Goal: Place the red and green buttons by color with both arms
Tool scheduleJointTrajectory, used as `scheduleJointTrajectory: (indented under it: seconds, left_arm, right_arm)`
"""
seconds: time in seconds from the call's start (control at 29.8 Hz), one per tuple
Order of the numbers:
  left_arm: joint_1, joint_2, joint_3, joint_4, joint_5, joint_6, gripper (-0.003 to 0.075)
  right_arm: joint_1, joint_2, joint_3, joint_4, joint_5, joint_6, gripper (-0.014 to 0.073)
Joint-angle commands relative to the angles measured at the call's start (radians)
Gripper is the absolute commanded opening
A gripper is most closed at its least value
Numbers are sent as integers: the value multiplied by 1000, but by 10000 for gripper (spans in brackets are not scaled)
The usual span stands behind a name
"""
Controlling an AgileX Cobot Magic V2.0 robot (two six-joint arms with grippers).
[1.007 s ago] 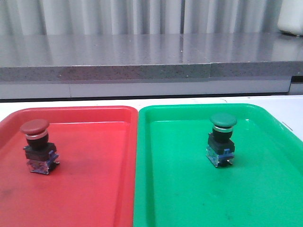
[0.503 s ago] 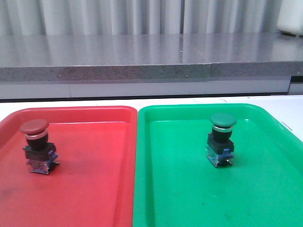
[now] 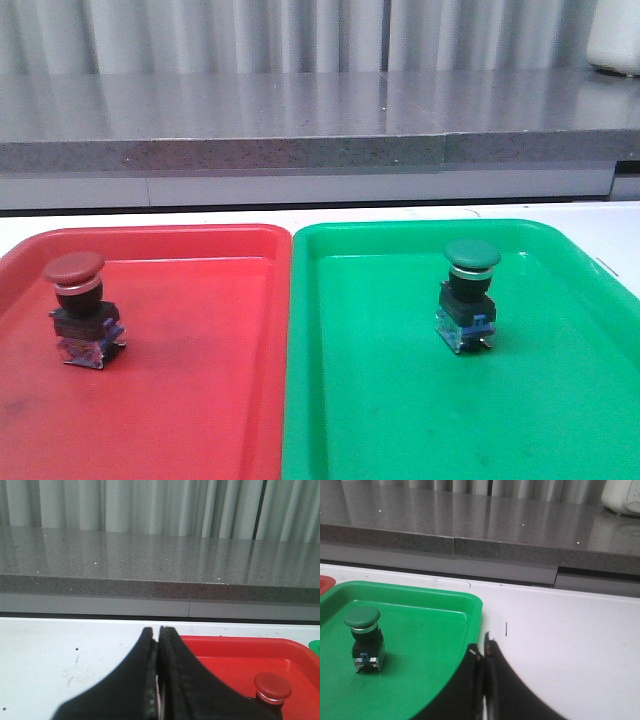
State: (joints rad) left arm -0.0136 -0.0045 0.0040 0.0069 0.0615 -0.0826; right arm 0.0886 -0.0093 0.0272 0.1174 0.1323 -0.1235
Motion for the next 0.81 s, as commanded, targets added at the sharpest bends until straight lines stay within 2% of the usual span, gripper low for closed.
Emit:
scheduleJointTrajectory:
  seconds: [0.0,0.17,0.77]
  left_arm:
    - [1,-17,24,2,-83,-9,-20]
    - [1,-17,24,2,-83,-9,-20]
    - [1,-17,24,2,-83,-9,-20]
  right_arm:
    - [-5,-18,-6,-11,-122,30,-108]
    - [-5,-18,-6,-110,-160,182,-108]
    - [-30,-18,-6,-137,-119,188,-108]
